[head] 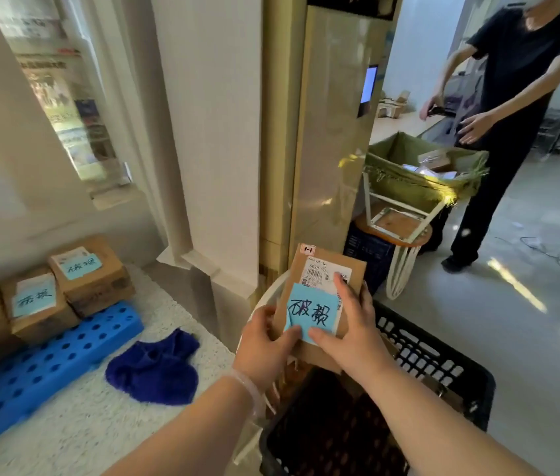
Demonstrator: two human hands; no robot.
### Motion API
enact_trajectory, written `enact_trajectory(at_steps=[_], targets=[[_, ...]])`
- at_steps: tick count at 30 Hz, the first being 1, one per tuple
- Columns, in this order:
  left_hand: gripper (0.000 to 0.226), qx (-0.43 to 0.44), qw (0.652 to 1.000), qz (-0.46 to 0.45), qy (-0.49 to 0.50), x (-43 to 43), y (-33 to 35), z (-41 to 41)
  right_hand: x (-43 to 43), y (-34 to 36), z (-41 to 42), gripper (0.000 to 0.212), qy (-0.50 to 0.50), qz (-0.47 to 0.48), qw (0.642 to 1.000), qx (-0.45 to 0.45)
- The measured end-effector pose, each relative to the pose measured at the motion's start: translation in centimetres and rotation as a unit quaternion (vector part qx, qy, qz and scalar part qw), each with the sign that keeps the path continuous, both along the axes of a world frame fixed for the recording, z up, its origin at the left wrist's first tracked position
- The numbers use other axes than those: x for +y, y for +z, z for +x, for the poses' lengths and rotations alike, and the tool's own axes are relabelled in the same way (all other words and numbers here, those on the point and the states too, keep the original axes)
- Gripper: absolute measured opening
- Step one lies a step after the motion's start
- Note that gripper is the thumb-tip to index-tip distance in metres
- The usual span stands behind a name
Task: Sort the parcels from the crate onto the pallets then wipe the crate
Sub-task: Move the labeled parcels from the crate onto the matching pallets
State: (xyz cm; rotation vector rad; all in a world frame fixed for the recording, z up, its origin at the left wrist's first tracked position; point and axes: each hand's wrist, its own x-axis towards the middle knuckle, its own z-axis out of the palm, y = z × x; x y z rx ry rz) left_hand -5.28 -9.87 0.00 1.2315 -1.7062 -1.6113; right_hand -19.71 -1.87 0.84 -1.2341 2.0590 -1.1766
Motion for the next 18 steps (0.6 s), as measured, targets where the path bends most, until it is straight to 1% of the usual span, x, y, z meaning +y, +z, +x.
enact_trajectory(at_steps=[2,4,6,7,9,13,15,18], targets=[[0.046,-0.037,0.998,-0.047,-0.011,-1.3,0.7,2.4,-1.3,0.3,1.9,0.095,0.030,0.003,0.999,-0.021],[0.065,-0.053,0.994,-0.079,-0.045,-2.5,1.2,5.2,-2.9,0.3,4.0,0.095,0.051,0.020,0.998,-0.030],[0.086,-0.072,0.991,-0.082,-0.083,-3.7,1.5,8.1,-4.7,0.5,6.4,0.095,0.072,0.043,0.996,-0.015],[0.091,-0.095,0.987,-0.090,-0.097,-4.3,1.4,9.7,-5.7,0.5,7.7,0.095,0.084,0.050,0.995,-0.007],[0.093,-0.136,0.979,-0.114,-0.100,-5.6,1.1,12.8,-7.6,0.3,10.3,0.093,0.114,0.053,0.992,-0.006],[0.096,-0.180,0.975,-0.127,-0.025,-7.8,1.0,19.5,-11.5,-0.1,16.0,0.090,0.173,0.070,0.982,-0.011],[0.097,-0.189,0.972,-0.139,0.004,-8.8,0.7,22.6,-13.4,-0.3,18.7,0.089,0.198,0.072,0.977,-0.007],[0.098,-0.177,0.975,-0.132,0.037,-10.0,0.2,26.7,-15.9,-0.6,22.7,0.087,0.235,0.074,0.969,0.000]])
